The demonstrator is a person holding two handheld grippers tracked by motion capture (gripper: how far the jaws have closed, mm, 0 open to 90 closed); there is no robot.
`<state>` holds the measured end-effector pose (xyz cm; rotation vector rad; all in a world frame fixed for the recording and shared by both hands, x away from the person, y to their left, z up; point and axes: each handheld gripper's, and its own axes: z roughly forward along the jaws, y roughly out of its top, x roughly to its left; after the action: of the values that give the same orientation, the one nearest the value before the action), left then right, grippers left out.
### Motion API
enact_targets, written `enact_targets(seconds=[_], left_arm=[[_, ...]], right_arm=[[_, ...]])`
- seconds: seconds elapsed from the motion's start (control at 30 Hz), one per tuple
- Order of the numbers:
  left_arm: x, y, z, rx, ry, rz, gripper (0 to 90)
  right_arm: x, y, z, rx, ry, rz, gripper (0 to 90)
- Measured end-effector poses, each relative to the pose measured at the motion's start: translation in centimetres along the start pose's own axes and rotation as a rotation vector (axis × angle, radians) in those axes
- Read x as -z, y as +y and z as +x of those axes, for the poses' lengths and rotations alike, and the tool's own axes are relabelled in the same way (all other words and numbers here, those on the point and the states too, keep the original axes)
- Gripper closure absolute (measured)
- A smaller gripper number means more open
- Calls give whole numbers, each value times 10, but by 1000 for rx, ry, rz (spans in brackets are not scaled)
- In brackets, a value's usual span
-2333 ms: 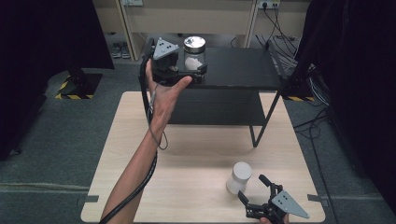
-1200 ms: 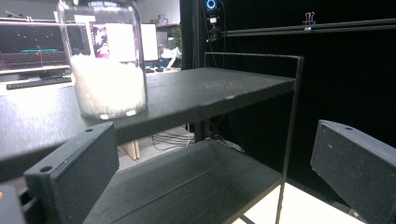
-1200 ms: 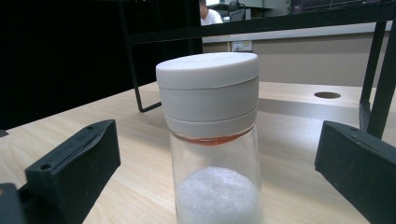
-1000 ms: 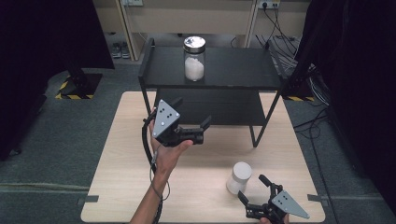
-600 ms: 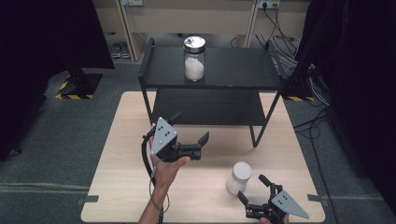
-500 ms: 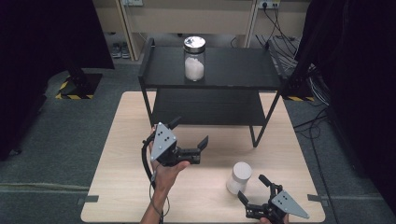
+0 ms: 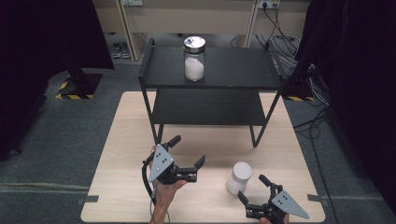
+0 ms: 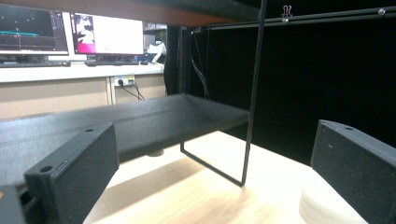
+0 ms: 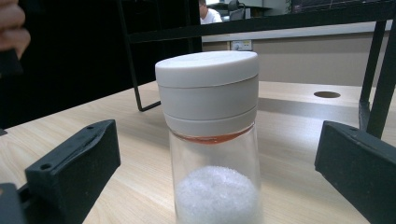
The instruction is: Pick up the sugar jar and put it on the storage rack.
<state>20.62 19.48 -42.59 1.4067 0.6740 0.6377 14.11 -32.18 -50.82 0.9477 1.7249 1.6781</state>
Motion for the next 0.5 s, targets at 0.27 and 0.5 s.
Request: enact_targets(seconds=[0.27,0.5], left_arm=[[7,-38,2,26,13,31,2],[16,-63,-1,42,33,41,2]], right_arm=[[0,0,0,0,1,2,3],[0,0,0,0,1,3,3]])
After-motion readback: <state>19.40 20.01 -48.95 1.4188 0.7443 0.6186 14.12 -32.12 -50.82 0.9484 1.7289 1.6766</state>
